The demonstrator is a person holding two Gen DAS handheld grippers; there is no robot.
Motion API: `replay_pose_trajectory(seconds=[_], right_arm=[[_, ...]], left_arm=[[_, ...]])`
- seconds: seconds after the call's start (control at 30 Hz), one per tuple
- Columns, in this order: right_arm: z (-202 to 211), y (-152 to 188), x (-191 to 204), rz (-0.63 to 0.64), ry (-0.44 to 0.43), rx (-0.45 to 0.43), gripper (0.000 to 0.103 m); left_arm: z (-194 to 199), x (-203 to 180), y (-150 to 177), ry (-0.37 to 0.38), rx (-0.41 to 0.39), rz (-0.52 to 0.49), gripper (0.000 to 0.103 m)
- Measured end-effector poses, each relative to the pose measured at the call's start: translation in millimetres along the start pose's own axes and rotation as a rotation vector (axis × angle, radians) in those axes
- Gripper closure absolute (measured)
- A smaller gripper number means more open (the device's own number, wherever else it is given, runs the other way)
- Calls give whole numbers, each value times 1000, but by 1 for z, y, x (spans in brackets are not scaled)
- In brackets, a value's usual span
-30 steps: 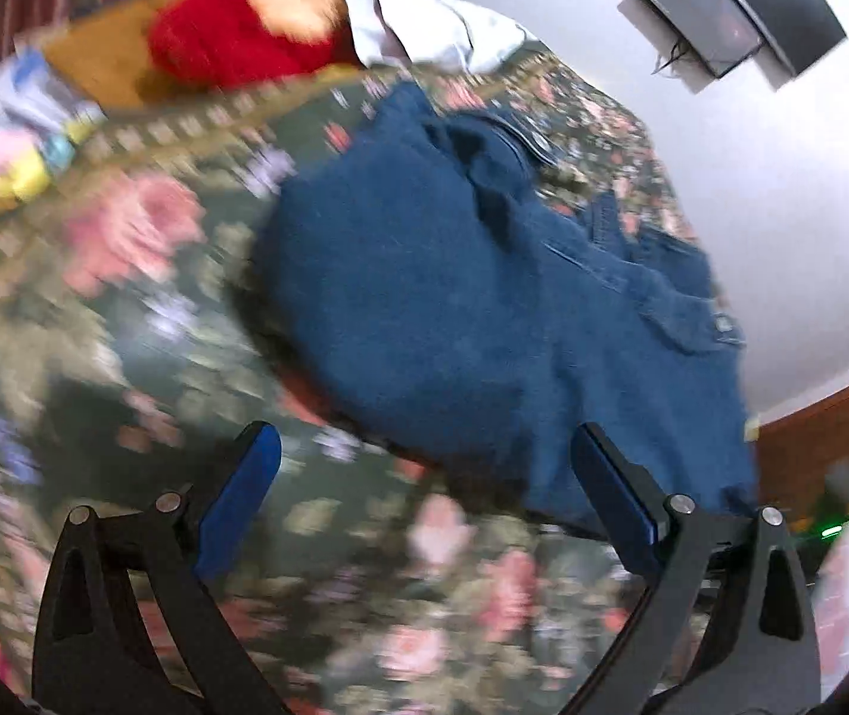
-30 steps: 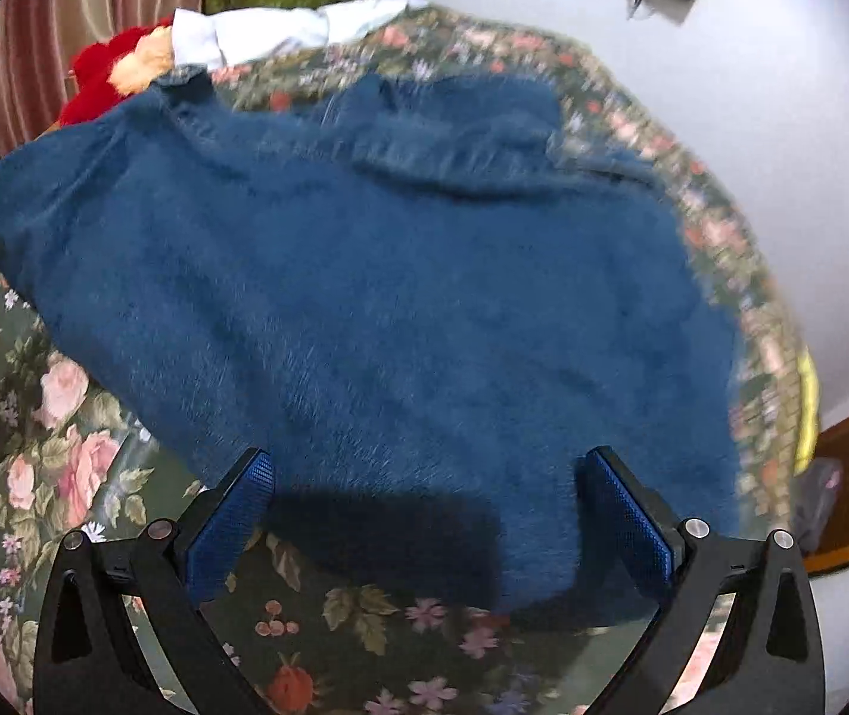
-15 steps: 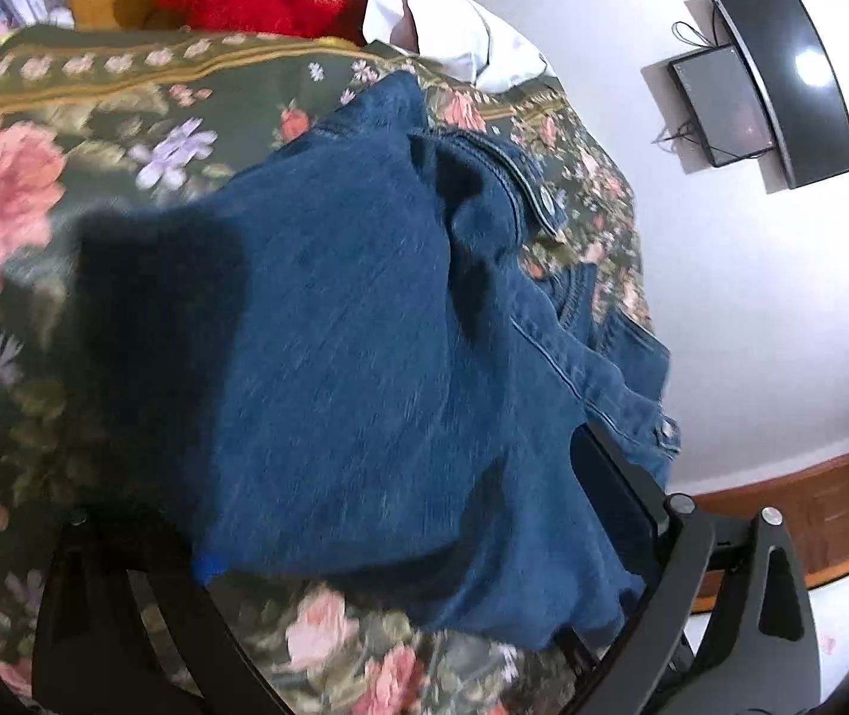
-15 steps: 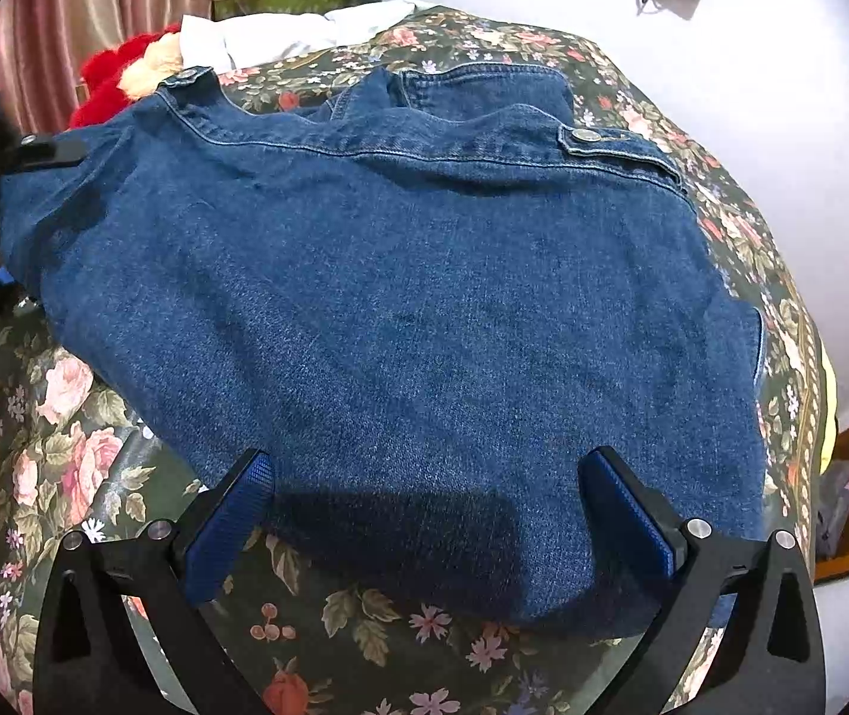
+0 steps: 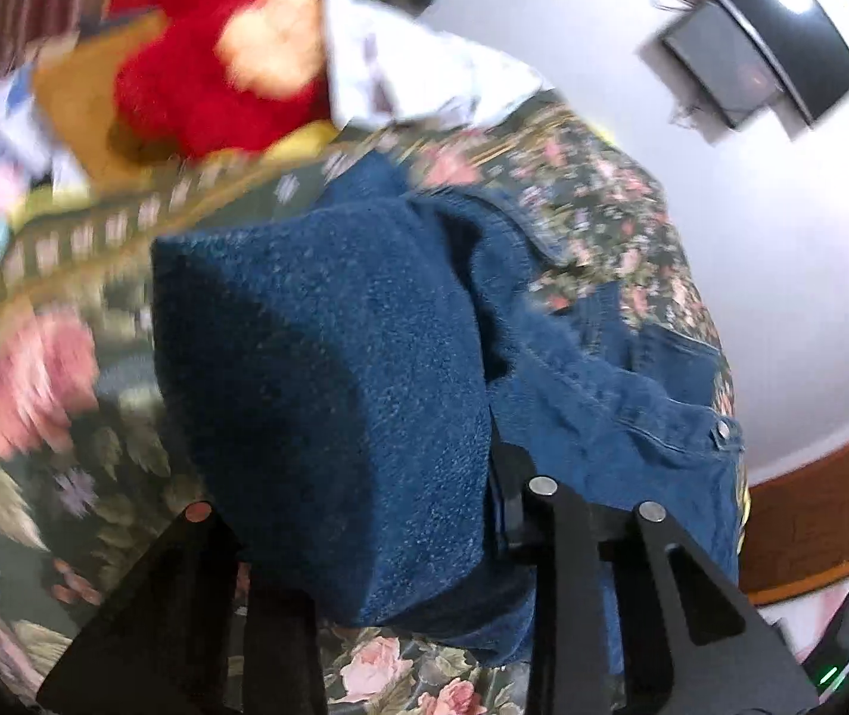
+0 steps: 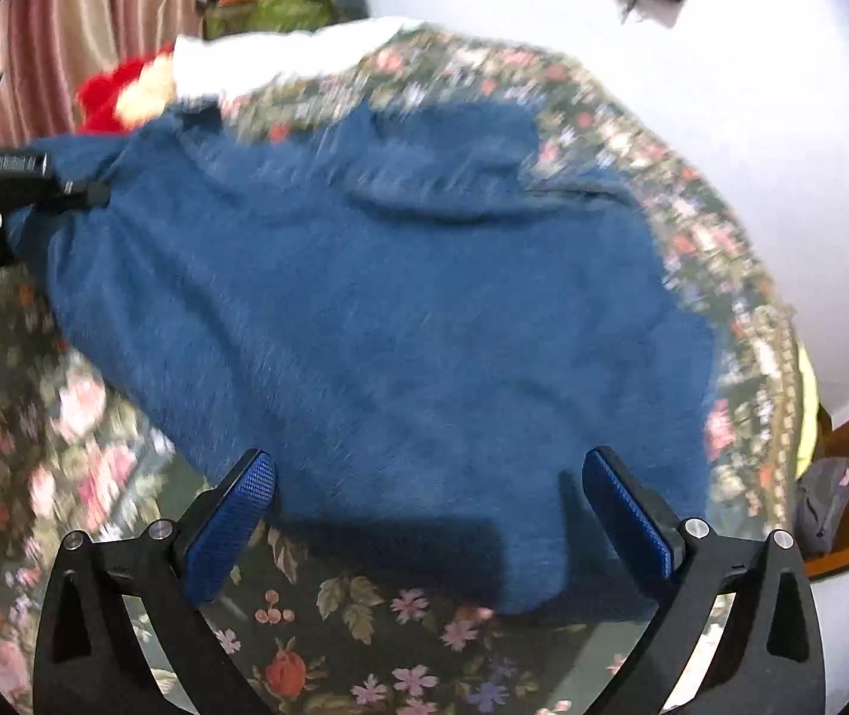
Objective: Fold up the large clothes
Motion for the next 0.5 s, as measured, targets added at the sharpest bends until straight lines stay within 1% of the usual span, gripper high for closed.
replay_pose_trajectory(seconds=[0.07,0.13,0.2,0.27,0.33,0.4,0.47,0.5], right_arm=[[7,-11,-4,-37,-18,-26,0],[6,-22,-2,-66,-39,-39,0],[-4,-31,6,-83,-66,-28,0],[-22,-35,21,-76,-103,8,0],[-44,-32,38,-55,-130,62,0],[-65,-27,54,-36,-148,109,0],[-73,-23,64,-10,-136,115,0],[-74,-23,69,21,-113,115,0]], left_arm=[[20,-13,-6,-7,-61,-64,73],[45,-21,-12,0,-128,-99,74],[63,-26,-15,5,-178,-112,74],[79,-31,-18,-7,-225,-133,74],[86,-34,-20,-26,-247,-157,74],[88,-38,-20,-39,-252,-177,74],[90,-40,-16,-58,-254,-196,74],[89,-43,-15,-68,-257,-206,74]])
Point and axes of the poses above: each gripper's, at about its wrist camera, not at the fingertips, and z roughly against the way its jaws point, x to its left, y to its underside, the point moved 3 cm from there along -z, roughly the way its jaws point, and after that the axes turned 8 degrees about -y, right-handed, at the moved point
